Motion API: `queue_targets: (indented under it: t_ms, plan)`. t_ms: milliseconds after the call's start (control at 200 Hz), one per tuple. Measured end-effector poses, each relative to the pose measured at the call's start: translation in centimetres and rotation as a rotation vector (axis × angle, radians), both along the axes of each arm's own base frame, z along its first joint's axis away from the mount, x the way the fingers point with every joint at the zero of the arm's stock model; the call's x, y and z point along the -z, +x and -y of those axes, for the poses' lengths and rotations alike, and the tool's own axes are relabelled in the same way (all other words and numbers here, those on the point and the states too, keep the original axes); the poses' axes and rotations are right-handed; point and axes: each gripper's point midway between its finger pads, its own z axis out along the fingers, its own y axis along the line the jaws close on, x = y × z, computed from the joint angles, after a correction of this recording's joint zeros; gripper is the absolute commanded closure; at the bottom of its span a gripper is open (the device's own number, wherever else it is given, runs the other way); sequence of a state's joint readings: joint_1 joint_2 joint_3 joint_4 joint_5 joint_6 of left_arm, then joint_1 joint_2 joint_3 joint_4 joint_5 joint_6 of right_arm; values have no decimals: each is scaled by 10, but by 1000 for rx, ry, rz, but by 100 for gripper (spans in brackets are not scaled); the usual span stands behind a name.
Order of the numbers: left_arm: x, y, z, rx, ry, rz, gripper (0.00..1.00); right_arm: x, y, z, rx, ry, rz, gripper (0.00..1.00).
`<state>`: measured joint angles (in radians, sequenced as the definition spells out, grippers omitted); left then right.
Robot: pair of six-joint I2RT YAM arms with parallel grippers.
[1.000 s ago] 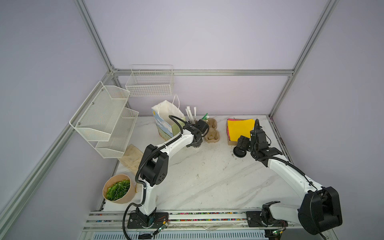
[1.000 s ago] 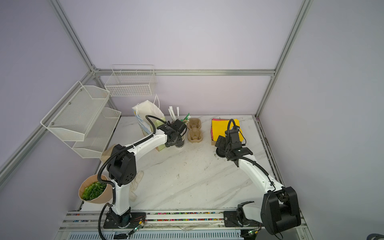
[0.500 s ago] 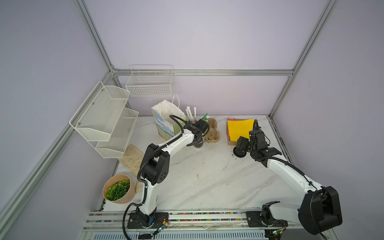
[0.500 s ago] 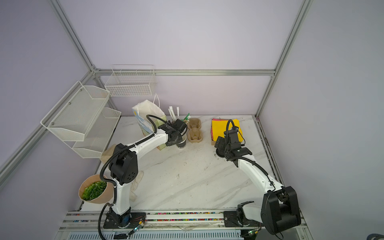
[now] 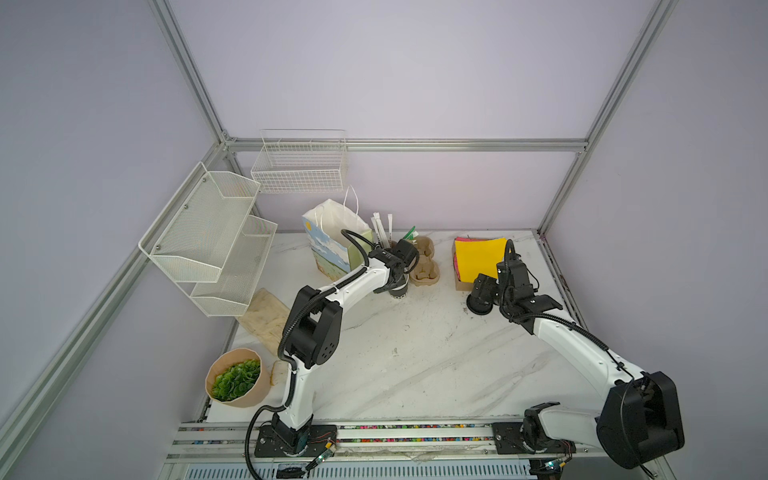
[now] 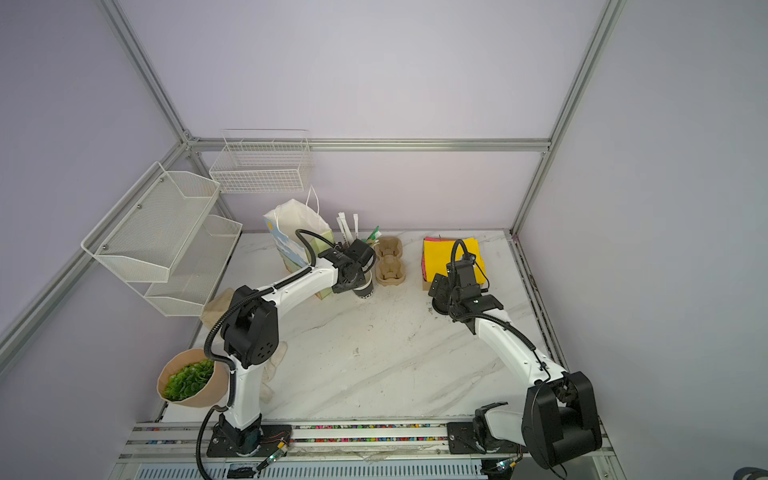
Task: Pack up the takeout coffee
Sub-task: 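Lower the left gripper around the paper cup rim and close it, then slide the cup toward the robot while the right gripper grasps the black lid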
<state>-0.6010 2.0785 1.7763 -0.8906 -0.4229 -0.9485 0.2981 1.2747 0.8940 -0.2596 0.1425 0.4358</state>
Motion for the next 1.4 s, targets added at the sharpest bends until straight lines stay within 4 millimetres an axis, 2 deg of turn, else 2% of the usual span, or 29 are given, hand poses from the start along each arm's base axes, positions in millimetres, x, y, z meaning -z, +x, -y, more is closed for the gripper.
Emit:
queue_targets:
  t_ms: [75, 195, 290, 415, 525, 705, 825, 950, 1160, 1400]
  plan:
    - [0, 1, 0, 1, -1, 2, 90, 0, 0, 0, 0, 0, -1, 9]
    - [-4, 3, 3, 7, -12, 14, 100, 0, 0, 0, 4, 5, -1, 7]
    - [-7, 3, 4, 20, -18, 13, 100, 3, 0, 0, 12, 13, -9, 5]
    - [-11, 0, 8, 40, -38, 5, 100, 20, -1, -1, 30, 17, -63, 3]
    - [-27, -5, 10, 63, -67, 19, 100, 35, -4, 0, 50, 16, -125, 3]
    - [-70, -33, 4, 103, -124, 66, 100, 47, 5, -1, 84, 7, -204, 3]
    - [-84, -58, 7, 154, -133, 72, 100, 61, 6, 0, 103, -13, -262, 3]
    - [-77, -85, 15, 214, -125, 40, 100, 75, 4, 3, 120, -34, -325, 3]
    - [-49, -130, 34, 320, -83, -48, 100, 89, 8, 5, 136, -55, -388, 3]
    - [-30, -163, 47, 400, -41, -102, 100, 115, 6, 13, 157, -77, -464, 7]
